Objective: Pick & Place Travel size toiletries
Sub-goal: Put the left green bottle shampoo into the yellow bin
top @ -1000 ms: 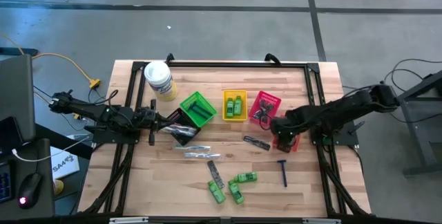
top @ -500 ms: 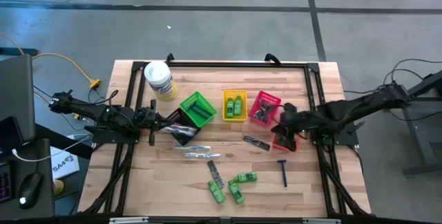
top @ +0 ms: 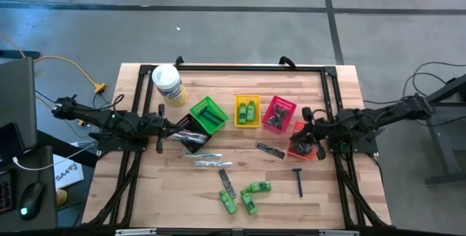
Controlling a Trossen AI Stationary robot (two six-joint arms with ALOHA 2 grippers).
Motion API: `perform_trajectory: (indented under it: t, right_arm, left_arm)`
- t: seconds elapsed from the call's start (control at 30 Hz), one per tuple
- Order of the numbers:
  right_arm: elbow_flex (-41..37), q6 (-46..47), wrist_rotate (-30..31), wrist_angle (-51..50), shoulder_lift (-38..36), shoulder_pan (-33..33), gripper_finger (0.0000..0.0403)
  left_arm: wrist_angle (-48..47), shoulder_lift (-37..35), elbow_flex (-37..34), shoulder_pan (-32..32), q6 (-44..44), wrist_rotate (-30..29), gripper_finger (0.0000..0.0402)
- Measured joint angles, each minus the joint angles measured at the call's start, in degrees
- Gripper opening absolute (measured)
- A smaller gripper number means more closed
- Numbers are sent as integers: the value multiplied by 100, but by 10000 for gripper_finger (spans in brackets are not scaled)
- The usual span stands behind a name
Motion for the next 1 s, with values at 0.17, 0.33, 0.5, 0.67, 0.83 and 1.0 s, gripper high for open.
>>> perform_trajectory:
  t: [0.17, 0.33, 0.5, 0.67, 0.83, 1.0]
  right_arm:
    - [-360, -2, -389, -9, -1008, -149, 2]
    - [-507, -13, -354, -219, -1819, -149, 2]
    - [-513, -20, -346, -665, -2374, -149, 2]
    - [-511, -24, -292, -1000, -2710, -149, 2]
    - [-513, -90, -196, -1097, -2725, -149, 2]
    - [-513, -346, -178, -1123, -2725, -149, 2]
  left_arm:
    - [495, -319, 1, 2, 724, 666, 0]
    - [512, -821, 28, 0, 975, 1150, 0]
    - [233, -1016, 48, 2, 1394, 775, 0]
    - [207, -1024, 101, 0, 1708, 844, 0]
    - [63, -1022, 94, 0, 1666, 616, 0]
    - [-250, -1016, 92, 2, 1253, -59, 0]
